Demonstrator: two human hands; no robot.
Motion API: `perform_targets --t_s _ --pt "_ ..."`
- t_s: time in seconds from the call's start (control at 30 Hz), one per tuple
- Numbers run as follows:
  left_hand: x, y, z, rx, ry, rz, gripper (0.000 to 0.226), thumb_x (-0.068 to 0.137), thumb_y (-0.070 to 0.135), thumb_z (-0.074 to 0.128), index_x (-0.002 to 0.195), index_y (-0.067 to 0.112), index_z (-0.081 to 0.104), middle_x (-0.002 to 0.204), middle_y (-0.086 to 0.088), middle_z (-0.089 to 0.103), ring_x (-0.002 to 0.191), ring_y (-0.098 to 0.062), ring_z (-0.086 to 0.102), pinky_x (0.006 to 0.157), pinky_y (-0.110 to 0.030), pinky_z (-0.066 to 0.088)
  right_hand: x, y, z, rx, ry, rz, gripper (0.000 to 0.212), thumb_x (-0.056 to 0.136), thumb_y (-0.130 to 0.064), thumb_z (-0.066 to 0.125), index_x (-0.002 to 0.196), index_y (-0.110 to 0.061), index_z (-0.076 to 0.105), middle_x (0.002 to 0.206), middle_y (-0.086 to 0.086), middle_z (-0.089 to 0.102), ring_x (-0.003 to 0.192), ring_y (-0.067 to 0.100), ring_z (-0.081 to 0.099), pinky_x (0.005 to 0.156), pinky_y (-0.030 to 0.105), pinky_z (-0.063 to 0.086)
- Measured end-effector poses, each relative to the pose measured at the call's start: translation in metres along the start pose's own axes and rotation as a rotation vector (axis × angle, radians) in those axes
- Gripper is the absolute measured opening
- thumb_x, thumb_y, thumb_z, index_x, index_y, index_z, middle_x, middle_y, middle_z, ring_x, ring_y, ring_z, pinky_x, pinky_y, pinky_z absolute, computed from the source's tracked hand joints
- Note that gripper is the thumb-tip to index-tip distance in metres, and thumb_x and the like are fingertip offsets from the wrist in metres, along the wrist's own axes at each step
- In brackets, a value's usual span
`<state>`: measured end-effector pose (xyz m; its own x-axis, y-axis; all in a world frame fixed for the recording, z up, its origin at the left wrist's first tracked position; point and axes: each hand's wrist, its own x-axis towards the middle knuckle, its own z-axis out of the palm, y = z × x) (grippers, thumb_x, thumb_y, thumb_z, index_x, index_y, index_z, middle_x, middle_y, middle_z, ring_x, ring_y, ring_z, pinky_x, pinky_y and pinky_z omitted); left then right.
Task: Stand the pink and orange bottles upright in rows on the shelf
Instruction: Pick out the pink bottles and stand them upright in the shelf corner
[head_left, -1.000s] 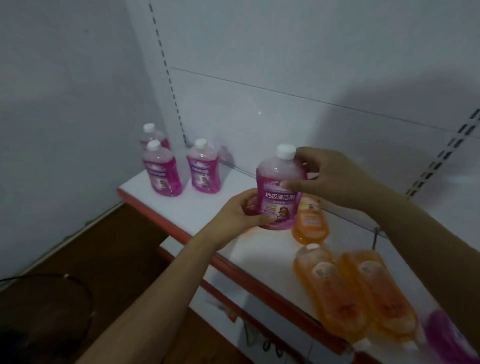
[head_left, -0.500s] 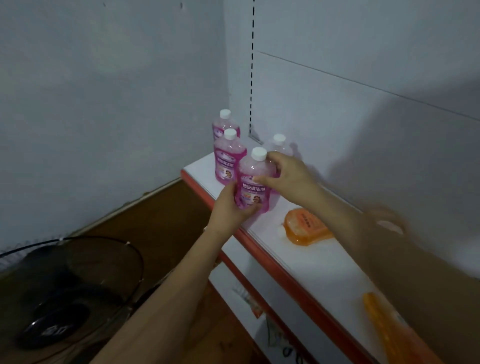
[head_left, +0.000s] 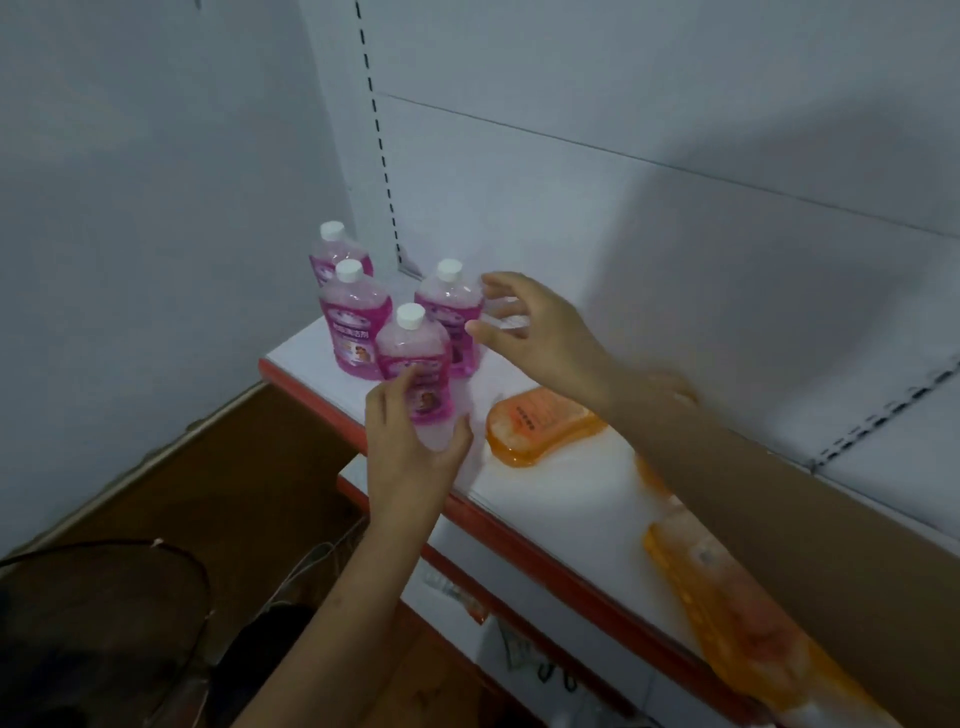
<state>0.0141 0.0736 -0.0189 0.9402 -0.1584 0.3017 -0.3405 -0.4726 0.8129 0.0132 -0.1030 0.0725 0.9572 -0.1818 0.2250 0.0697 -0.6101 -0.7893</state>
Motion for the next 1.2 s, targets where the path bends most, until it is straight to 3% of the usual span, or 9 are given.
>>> perform_targets --t_s 0.07,0.23,0.43,0.57,0.77,0.87,0.93,1.03,1.2 --pt "-0.014 0.018 0.014 -0.030 -0.132 0.103 0.068 0.084 0.046 0.072 0.142 0.031 0.040 0.138 0.009 0.043 0.125 -0.007 0.044 0.096 -0.019 0.043 -0.017 0.004 -0.026 -0.026 0.055 0.017 0.056 0.091 -0.037 0.068 0.139 -0.017 0.048 0.135 -0.003 0.055 0.115 0.010 0.057 0.096 0.025 0.050" --pt "-0.051 0.062 0.063 -0.084 -0.484 0.352 0.061 0.086 0.041 0.072 0.139 0.028 0.046 0.138 0.011 0.047 0.128 0.001 0.041 0.100 -0.010 0.036 -0.076 0.027 -0.093 -0.164 0.205 0.097 0.056 0.094 -0.044 0.059 0.142 -0.019 0.045 0.139 -0.004 0.052 0.118 0.006 0.054 0.098 0.020 0.045" --pt "-0.126 0.116 0.117 -0.100 -0.809 0.608 0.056 0.087 0.040 0.068 0.138 0.037 0.045 0.135 0.023 0.041 0.113 0.007 0.043 0.084 0.000 0.033 -0.190 0.056 -0.191 -0.260 0.406 0.283 0.056 0.096 -0.044 0.056 0.144 -0.018 0.044 0.139 -0.006 0.052 0.121 0.007 0.052 0.102 0.023 0.043" --pt "-0.175 0.145 0.143 -0.054 -0.864 0.779 0.059 0.083 0.048 0.065 0.137 0.029 0.050 0.138 0.010 0.049 0.118 -0.004 0.047 0.090 -0.020 0.045 -0.269 0.075 -0.238 -0.390 0.459 0.363 0.060 0.095 -0.050 0.054 0.145 -0.020 0.043 0.140 -0.007 0.051 0.123 0.006 0.050 0.106 0.028 0.042" --pt "-0.241 0.175 0.179 0.034 -0.870 0.863 0.064 0.084 0.046 0.065 0.141 0.023 0.048 0.138 0.005 0.050 0.125 -0.010 0.045 0.105 -0.025 0.039 -0.359 0.100 -0.267 -0.519 0.302 0.437 0.065 0.094 -0.054 0.052 0.149 -0.025 0.036 0.150 -0.005 0.041 0.135 0.010 0.040 0.108 0.023 0.028" --pt "-0.266 0.183 0.193 0.156 -0.843 0.804 0.066 0.083 0.048 0.062 0.142 0.023 0.046 0.140 0.002 0.050 0.128 -0.016 0.046 0.107 -0.031 0.038 -0.387 0.118 -0.265 -0.645 0.107 0.426 0.075 0.089 -0.065 0.050 0.151 -0.027 0.030 0.154 -0.002 0.038 0.140 0.017 0.037 0.114 0.035 0.031" --pt "-0.278 0.184 0.196 0.223 -0.800 0.777 0.067 0.083 0.047 0.060 0.143 0.022 0.045 0.140 0.002 0.050 0.128 -0.018 0.047 0.103 -0.034 0.045 -0.400 0.132 -0.256 -0.757 -0.065 0.400 0.086 0.082 -0.077 0.047 0.151 -0.028 0.029 0.154 -0.002 0.038 0.141 0.019 0.037 0.115 0.040 0.031" --pt "-0.288 0.181 0.193 0.277 -0.745 0.757 0.069 0.081 0.045 0.057 0.144 0.019 0.045 0.140 -0.001 0.051 0.126 -0.022 0.050 0.096 -0.039 0.051 -0.409 0.154 -0.244 -0.998 -0.308 0.315 0.094 0.074 -0.079 0.053 0.150 -0.028 0.032 0.150 -0.003 0.043 0.136 0.021 0.041 0.115 0.045 0.027" --pt "-0.293 0.177 0.175 0.165 -0.742 0.680 0.060 0.086 0.032 0.062 0.141 0.014 0.050 0.137 -0.003 0.055 0.126 -0.020 0.051 0.108 -0.038 0.044 -0.402 0.161 -0.241 -1.141 -0.284 0.206 0.090 0.072 -0.078 0.055 0.142 -0.023 0.040 0.137 0.004 0.052 0.123 0.026 0.048 0.104 0.045 0.037"
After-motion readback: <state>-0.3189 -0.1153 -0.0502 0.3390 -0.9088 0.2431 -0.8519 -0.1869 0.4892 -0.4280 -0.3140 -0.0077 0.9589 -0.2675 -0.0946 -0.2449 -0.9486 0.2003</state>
